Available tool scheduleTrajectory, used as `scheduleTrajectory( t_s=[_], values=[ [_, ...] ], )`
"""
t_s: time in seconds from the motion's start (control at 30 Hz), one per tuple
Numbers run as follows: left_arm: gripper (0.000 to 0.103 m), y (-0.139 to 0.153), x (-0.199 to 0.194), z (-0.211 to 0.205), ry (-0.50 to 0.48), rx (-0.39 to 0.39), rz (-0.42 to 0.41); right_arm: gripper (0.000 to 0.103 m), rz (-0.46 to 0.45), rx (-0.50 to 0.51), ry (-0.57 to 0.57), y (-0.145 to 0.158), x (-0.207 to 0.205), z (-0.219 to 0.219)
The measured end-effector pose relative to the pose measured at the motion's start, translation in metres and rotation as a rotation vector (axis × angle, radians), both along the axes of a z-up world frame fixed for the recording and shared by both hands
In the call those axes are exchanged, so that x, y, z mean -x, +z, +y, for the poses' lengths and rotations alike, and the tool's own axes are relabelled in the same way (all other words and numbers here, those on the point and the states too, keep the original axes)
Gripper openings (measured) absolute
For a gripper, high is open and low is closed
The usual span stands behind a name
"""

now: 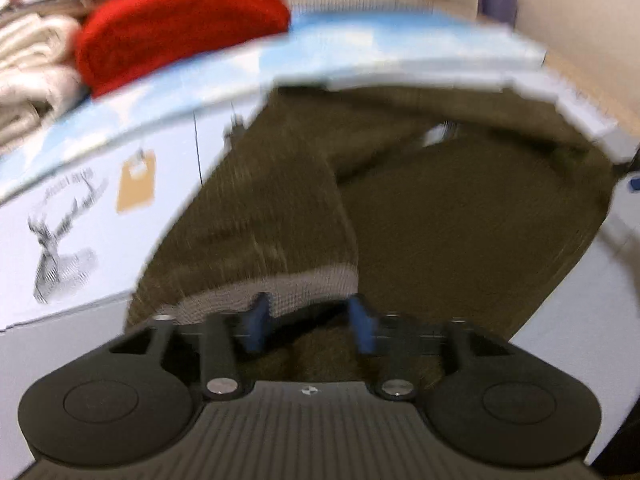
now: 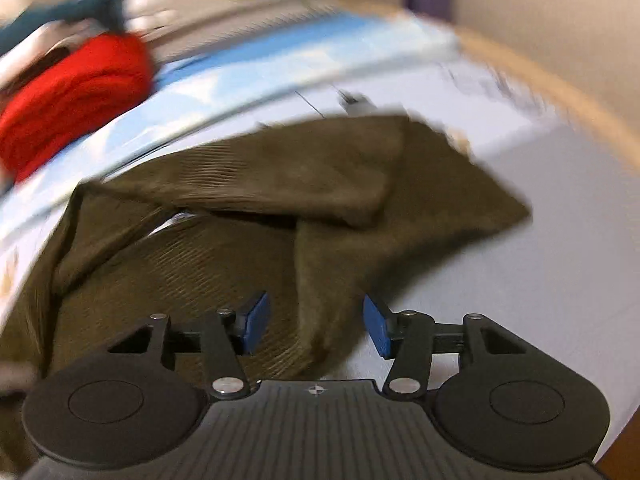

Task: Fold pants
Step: 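Grasp the waistband with the left tool while the right tool grasps the pant leg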

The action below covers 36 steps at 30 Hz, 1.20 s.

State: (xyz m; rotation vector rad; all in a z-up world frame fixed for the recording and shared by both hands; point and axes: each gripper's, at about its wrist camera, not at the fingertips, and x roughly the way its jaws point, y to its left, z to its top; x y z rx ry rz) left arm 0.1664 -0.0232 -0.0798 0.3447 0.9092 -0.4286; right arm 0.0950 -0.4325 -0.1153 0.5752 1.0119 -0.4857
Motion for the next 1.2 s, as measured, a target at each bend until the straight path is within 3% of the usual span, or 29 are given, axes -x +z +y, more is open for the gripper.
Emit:
scheduleTrajectory(
  t_s=[0.03,0.1,0.23,0.27,0.3,0.33,0.37,0.4,0.43,0.5,0.57,0.63,0.67,0.7,0.77,0.8,0.93,1.03,1.2],
  values=[
    [0.060,-0.004,-0.004,-0.008,-0.035,0.000,0.009,0.064,-0.005,-0.048,-0.016,-0.008,-0.006,-0.005],
    [0.090,-0.014,-0.005,-0.024,-0.122,-0.038,-0.017,0.064,-0.006,-0.085,-0.022,-0.017,-0.019,-0.011],
    [0.087,-0.047,-0.005,-0.048,-0.237,-0.241,-0.065,0.073,-0.024,-0.036,0.018,-0.027,-0.054,-0.011],
    [0.075,-0.052,-0.005,-0.049,-0.253,-0.283,-0.086,0.073,-0.011,-0.034,0.020,-0.029,-0.061,-0.009],
    [0.056,-0.056,-0.006,-0.048,-0.267,-0.331,-0.118,0.073,0.003,-0.032,0.019,-0.035,-0.068,-0.009],
    [0.055,-0.057,-0.008,-0.045,-0.288,-0.340,-0.126,0.071,0.008,-0.030,0.013,-0.038,-0.072,-0.009],
    [0.045,-0.054,-0.011,-0.039,-0.301,-0.312,-0.114,0.069,0.007,-0.027,0.007,-0.040,-0.072,-0.011],
    [0.031,-0.048,-0.017,-0.033,-0.292,-0.289,-0.109,0.060,0.008,-0.021,0.001,-0.040,-0.076,-0.010],
    [0.029,-0.040,-0.022,-0.025,-0.269,-0.266,-0.131,0.044,0.012,-0.011,-0.001,-0.040,-0.081,-0.009],
    [0.026,-0.018,-0.036,-0.005,-0.168,-0.235,-0.252,0.023,0.018,0.027,0.002,-0.039,-0.082,-0.006],
    [0.026,0.006,-0.061,0.028,0.063,-0.221,-0.413,0.017,0.008,0.041,0.004,-0.040,-0.077,-0.004],
    [0.027,0.024,-0.090,0.080,0.386,-0.141,-0.466,0.015,-0.002,0.043,0.009,-0.037,-0.077,0.000],
    [0.028,0.030,-0.098,0.106,0.523,-0.075,-0.453,0.015,-0.003,0.044,0.014,-0.034,-0.078,0.003],
    [0.037,0.034,-0.102,0.130,0.600,0.016,-0.407,0.015,-0.004,0.039,0.017,-0.031,-0.078,0.006],
    [0.060,0.033,-0.101,0.162,0.634,0.215,-0.280,0.015,-0.009,0.022,0.023,-0.029,-0.072,0.009],
    [0.062,0.029,-0.101,0.171,0.638,0.263,-0.224,0.016,-0.012,0.012,0.031,-0.030,-0.071,0.009],
    [0.065,-0.001,-0.107,0.203,0.704,0.222,0.019,0.016,-0.030,0.006,0.037,-0.041,-0.066,-0.009],
    [0.075,-0.024,-0.096,0.241,0.782,0.232,0.188,0.016,-0.042,0.007,0.034,-0.040,-0.062,-0.010],
    [0.074,-0.062,-0.069,0.260,0.732,0.258,0.444,0.012,-0.067,0.010,0.025,-0.039,-0.051,-0.012]
  ],
)
